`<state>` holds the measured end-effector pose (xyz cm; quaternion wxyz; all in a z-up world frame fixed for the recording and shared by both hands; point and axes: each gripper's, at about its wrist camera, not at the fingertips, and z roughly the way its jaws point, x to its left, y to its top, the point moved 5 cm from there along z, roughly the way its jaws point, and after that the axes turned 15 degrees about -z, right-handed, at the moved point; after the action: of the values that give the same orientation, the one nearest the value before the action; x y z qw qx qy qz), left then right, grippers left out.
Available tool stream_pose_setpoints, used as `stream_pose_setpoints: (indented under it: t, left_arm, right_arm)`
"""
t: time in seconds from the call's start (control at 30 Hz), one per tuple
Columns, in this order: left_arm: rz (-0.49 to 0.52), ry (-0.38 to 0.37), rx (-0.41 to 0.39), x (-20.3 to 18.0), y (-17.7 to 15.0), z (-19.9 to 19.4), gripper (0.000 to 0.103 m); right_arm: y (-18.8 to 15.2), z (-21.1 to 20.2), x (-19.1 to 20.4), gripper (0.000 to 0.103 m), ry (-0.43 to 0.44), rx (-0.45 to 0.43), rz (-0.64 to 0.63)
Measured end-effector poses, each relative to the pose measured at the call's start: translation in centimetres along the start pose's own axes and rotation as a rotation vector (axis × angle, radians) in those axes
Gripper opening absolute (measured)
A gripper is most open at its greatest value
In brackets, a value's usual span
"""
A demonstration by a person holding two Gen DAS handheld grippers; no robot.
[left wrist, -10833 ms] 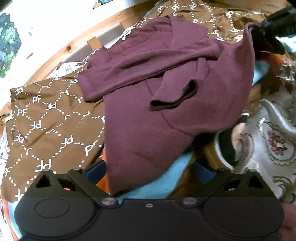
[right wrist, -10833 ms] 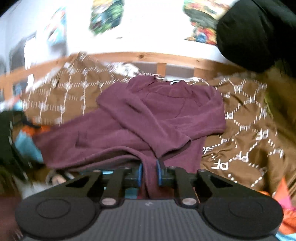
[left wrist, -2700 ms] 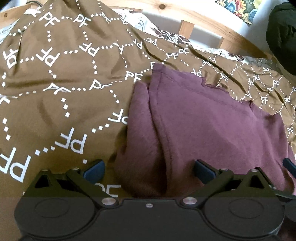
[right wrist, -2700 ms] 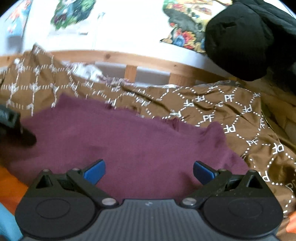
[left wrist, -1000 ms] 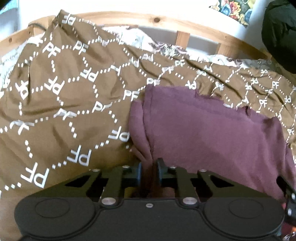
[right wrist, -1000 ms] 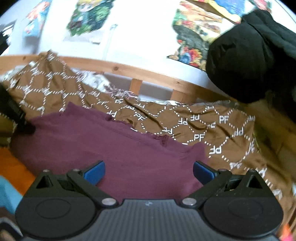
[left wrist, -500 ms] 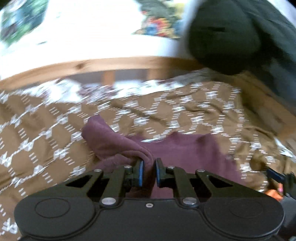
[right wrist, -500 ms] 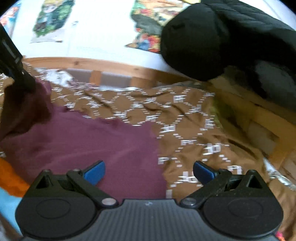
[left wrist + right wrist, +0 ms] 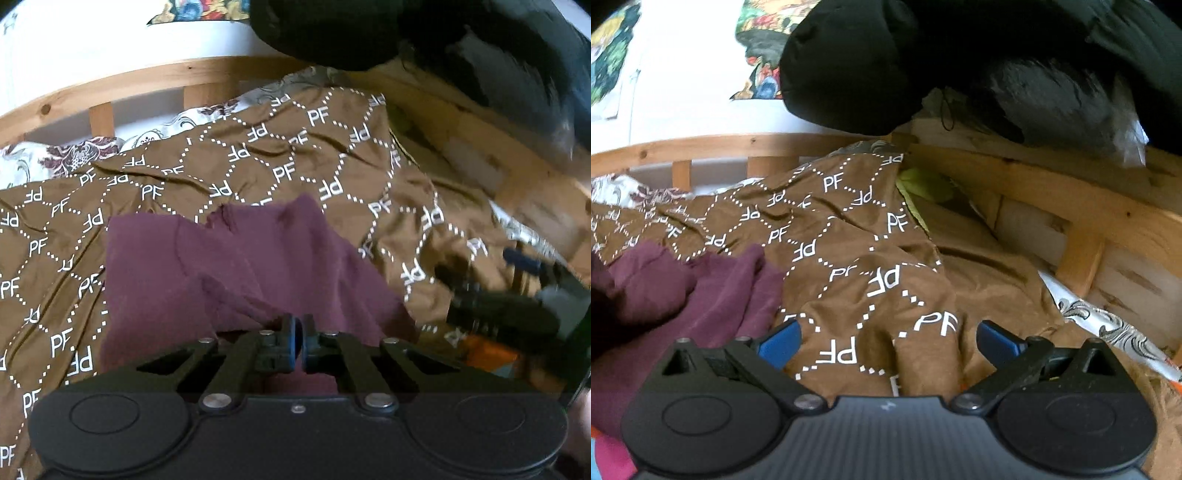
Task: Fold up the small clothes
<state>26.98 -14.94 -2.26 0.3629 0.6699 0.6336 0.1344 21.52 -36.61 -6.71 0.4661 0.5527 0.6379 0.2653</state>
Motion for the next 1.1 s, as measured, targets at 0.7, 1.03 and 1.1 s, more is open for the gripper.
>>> stream_pose_setpoints:
  t: [0.7,1.03,1.1]
  left_arm:
    - [0.198,0.171,-0.234,2.3,-1.6,-6.3,0.102]
    - [0.404,0.277,-0.177,4.8,-4.8,-3.0,0.099]
    - [0.402,0.276,-0.166,5.3,-4.5,-2.5,0.091]
  right_arm:
    - [1.7,-1.1,3.8,0.103,0.236,-0.137,0.002]
    - [5.6,0.0,7.0,0.096,0.626,-0.116,0.171]
    - [6.2,1.5,8.0,0.087,0.653,-0.039,0.204]
